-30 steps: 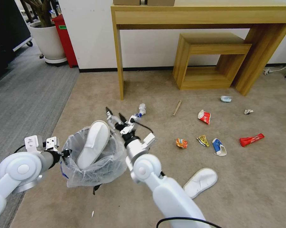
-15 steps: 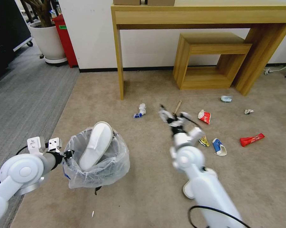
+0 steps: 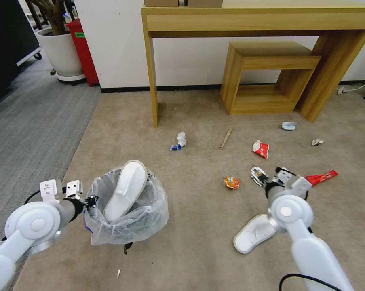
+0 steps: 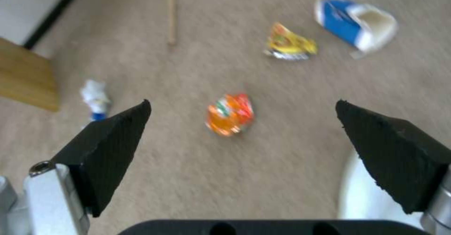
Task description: Pick up the trash bin and place the garbage on the floor into it.
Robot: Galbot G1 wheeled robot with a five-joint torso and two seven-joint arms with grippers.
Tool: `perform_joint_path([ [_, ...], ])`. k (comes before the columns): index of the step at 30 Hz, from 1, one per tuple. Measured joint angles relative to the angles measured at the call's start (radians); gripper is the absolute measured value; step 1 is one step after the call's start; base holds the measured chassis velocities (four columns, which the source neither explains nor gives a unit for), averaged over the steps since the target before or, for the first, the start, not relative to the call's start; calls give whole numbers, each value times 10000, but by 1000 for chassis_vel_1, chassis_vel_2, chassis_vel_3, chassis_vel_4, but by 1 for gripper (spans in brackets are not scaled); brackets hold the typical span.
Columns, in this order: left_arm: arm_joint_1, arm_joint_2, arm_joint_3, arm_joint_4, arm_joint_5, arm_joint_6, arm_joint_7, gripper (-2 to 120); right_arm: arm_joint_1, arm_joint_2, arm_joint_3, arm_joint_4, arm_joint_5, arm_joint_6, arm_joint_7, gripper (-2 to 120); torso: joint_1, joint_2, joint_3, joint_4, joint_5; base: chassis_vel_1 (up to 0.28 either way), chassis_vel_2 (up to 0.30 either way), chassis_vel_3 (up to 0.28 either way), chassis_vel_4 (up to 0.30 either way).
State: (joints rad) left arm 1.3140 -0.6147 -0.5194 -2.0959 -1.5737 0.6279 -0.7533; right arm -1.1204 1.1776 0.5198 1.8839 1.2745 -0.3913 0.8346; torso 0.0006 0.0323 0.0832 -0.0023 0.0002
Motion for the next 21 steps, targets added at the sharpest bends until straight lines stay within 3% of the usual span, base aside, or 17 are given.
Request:
perform_joint_path([
  [3,-2,18,0,-3,19,1,1,0,-95,41,458,-500,509,-657,251,100,0,0,0,2,-2,0,0,0,0],
  [7,10,41,-4,-2,43,1,8,0,-122,-210,704,-1173,492,-863,190,100,0,0,0,0,-2,0,0,0,0],
  [16,89,0,-14,-31,147,-4,20,0,304,-639,880,-3313,367,-963,-147,100,0,0,1,1,-4,0,0,0,0],
  [21,134,12,-44,-77,169,-16,23,0,569,-461,818,-4151,372,-1001,-397,100,0,0,2,-1,-1,0,0,0,0],
])
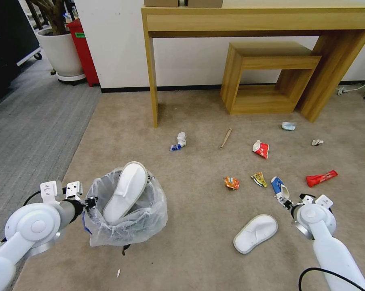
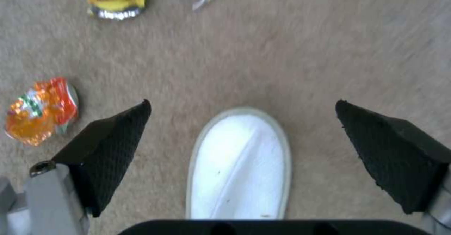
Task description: Pick up the trash bin and place the garbage on the floor into it.
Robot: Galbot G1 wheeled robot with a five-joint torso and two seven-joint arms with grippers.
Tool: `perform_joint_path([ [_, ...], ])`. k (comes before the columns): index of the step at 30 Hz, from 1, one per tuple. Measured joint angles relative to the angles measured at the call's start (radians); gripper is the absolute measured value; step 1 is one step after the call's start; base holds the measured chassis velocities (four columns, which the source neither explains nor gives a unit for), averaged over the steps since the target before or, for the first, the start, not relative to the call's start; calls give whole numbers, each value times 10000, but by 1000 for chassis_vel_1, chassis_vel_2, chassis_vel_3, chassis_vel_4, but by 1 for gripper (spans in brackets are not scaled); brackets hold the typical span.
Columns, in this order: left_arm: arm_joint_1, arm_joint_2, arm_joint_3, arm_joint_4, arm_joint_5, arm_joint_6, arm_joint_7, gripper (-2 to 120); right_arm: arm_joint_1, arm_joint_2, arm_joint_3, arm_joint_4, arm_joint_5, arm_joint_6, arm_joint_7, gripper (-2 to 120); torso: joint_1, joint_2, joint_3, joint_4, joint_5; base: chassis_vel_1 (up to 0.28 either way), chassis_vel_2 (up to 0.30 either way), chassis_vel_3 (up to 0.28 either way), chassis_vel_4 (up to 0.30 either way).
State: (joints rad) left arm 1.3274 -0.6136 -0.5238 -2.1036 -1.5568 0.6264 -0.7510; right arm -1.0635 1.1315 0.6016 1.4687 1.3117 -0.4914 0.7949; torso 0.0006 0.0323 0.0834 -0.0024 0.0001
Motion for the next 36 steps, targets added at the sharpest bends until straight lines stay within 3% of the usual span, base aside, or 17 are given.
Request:
perform_joint_path([
  [17,489,-9,-173,-388,169,-32,-93,0,543,1509,-426,-1557,-552,204,-99,100,0,0,0,2,-2,0,0,0,0],
  [27,579,-17,-233,-481,251,-36,-84,0,521,1809,-439,-1690,-906,395,-87,100,0,0,-1,1,-2,0,0,0,0],
  [31,609,-33,-249,-494,279,-41,-83,0,441,1836,-418,-1690,-1017,444,-124,95,0,0,-1,0,-2,0,0,0,0],
  [36,697,-23,-327,-616,290,-62,-70,0,400,1900,-394,-1742,-1200,533,-228,76,0,0,-1,1,-1,0,0,0,0],
])
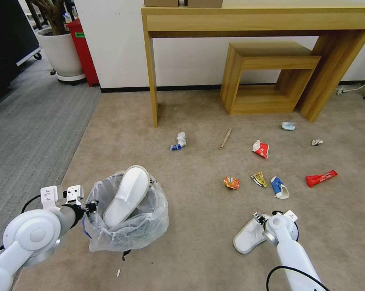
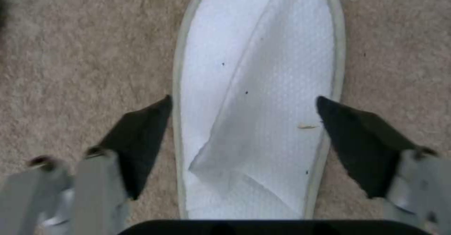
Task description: Pick up the trash bin and place the garbage on the floor into it.
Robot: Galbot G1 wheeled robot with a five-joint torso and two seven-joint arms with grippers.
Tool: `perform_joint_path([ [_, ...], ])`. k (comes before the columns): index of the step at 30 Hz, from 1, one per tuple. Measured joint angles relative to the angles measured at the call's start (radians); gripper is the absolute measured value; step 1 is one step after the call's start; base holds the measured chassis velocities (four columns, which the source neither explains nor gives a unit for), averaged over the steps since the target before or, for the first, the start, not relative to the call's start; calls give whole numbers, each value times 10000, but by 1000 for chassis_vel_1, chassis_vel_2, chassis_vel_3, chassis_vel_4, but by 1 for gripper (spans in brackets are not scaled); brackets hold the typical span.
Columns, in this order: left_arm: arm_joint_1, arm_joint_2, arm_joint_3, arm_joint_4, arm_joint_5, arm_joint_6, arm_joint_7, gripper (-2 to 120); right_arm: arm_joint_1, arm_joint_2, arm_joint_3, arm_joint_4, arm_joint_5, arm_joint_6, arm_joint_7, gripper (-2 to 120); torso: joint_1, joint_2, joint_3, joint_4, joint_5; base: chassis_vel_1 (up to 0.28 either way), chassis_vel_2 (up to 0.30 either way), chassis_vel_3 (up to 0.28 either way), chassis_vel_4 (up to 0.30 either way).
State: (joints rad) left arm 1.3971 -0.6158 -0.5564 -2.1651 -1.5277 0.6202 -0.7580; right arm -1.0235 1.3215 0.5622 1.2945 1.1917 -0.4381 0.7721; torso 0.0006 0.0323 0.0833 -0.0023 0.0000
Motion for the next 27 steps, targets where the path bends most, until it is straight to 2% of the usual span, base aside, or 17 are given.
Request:
perform_joint_path([
  [2,26,4,-15,-23,3,-7,0,0,0,9,1,-19,-44,21,-25,72,0,0,0,0,-1,0,0,0,0],
  [4,98,3,-34,-48,34,-27,5,0,9,39,2,-61,-91,59,-54,62,0,0,0,0,0,0,0,0,0],
  [5,98,3,-34,-48,34,-27,5,0,9,39,2,-61,-91,59,-54,62,0,0,0,0,0,0,0,0,0],
  [9,151,6,-45,-100,81,-99,36,0,-1,55,23,-72,-118,92,-72,43,0,0,0,1,-1,0,0,0,0],
  [14,129,33,-47,-155,81,-136,44,0,-40,50,53,-72,-169,109,-113,36,0,0,0,0,0,0,0,0,0],
  [16,122,46,-47,-198,80,-161,63,0,-80,49,82,-70,-219,148,-146,27,0,0,0,1,0,0,0,0,0],
  [23,139,67,-46,-295,90,-210,106,0,-282,57,166,32,-345,238,-243,20,0,0,0,0,0,0,0,0,0],
  [25,158,103,-69,-353,95,-240,113,0,-378,55,225,136,-422,295,-262,9,0,0,0,0,0,0,0,0,0],
  [26,158,103,-69,-353,95,-240,113,0,-378,55,225,136,-422,295,-262,9,0,0,0,0,0,0,0,0,0],
  [27,168,117,-81,-377,96,-250,114,0,-418,53,250,185,-433,298,-272,3,0,0,0,0,0,0,0,0,0],
])
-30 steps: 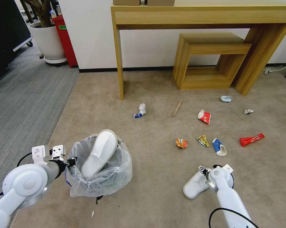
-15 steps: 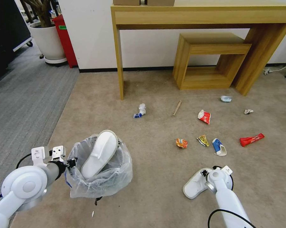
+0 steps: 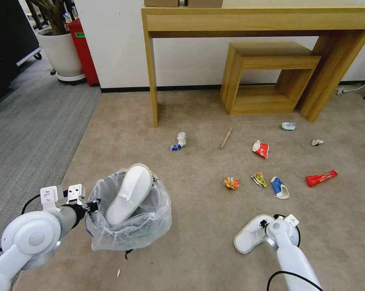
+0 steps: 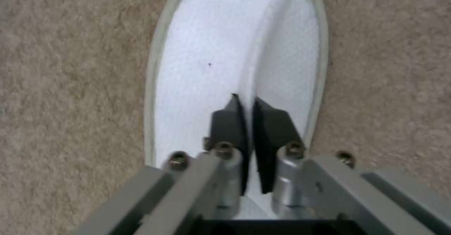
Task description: Pick up the trash bin and place the garbage on the floor into it.
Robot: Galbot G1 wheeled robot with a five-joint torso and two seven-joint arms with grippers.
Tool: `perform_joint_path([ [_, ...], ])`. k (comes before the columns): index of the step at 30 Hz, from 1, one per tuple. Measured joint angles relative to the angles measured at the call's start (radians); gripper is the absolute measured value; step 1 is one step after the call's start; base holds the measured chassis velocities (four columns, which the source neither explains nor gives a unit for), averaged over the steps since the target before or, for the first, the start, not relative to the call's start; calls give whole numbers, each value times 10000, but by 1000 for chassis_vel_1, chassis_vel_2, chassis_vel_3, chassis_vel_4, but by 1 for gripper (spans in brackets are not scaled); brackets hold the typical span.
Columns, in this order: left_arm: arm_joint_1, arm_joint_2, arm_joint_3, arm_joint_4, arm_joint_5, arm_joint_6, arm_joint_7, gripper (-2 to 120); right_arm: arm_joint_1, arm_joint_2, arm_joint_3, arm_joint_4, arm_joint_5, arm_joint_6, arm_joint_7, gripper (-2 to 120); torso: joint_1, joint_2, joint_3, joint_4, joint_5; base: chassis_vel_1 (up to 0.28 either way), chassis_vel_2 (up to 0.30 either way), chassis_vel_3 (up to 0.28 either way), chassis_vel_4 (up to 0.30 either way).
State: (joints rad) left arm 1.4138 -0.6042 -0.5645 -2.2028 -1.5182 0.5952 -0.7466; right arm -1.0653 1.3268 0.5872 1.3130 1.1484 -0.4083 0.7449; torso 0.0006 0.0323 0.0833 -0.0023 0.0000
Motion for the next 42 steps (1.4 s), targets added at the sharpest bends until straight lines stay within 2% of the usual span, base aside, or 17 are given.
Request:
perform_joint_path([
  [2,37,29,-24,-32,6,-7,2,0,-81,-7,58,103,-3,8,-39,0,0,0,0,0,0,0,0,0,0],
  [10,135,61,-121,-61,10,-11,1,0,-407,-35,225,738,-29,74,-240,0,-1,0,0,1,0,0,0,0,0],
  [13,165,93,-168,-117,-84,28,-64,0,-765,-76,425,1744,231,311,-758,0,0,-1,0,-1,2,0,0,0,0],
  [14,165,93,-168,-117,-84,28,-64,0,-765,-76,425,1744,231,311,-758,0,0,-1,0,-1,2,0,0,0,0],
  [17,97,117,-137,-187,-272,166,-185,0,-1280,-260,619,3976,472,1085,-2217,0,0,-1,0,0,-2,0,0,0,0],
  [18,97,117,-137,-187,-272,166,-185,0,-1280,-260,619,3976,472,1085,-2217,0,0,-1,0,0,-2,0,0,0,0],
  [20,11,132,-48,-86,-336,205,-208,0,-1464,-435,645,5428,927,1121,-2677,0,0,0,-1,-1,-5,0,0,0,0],
  [21,11,132,-48,-86,-336,205,-208,0,-1464,-435,645,5428,927,1121,-2677,0,0,0,-1,-1,-5,0,0,0,0],
  [25,-119,121,65,83,-415,229,-219,0,-1402,-522,221,7543,1261,1226,-2937,0,0,0,-1,0,-3,0,0,0,0],
  [26,-119,121,65,83,-415,229,-219,0,-1402,-522,221,7543,1261,1226,-2937,0,0,0,-1,0,-3,0,0,0,0],
  [29,-200,52,147,228,-421,239,-220,0,-1181,-320,-287,8542,1519,1314,-2973,0,0,0,-1,3,-4,0,0,0,0],
  [35,-294,-28,259,402,-421,243,-218,0,-999,14,-1028,9095,1682,1378,-3418,0,0,0,0,1,-2,0,0,0,0],
  [42,-542,-120,399,619,-436,243,-220,0,-806,296,-1550,8742,1810,1200,-3496,0,0,-1,0,-1,-1,0,0,0,0],
])
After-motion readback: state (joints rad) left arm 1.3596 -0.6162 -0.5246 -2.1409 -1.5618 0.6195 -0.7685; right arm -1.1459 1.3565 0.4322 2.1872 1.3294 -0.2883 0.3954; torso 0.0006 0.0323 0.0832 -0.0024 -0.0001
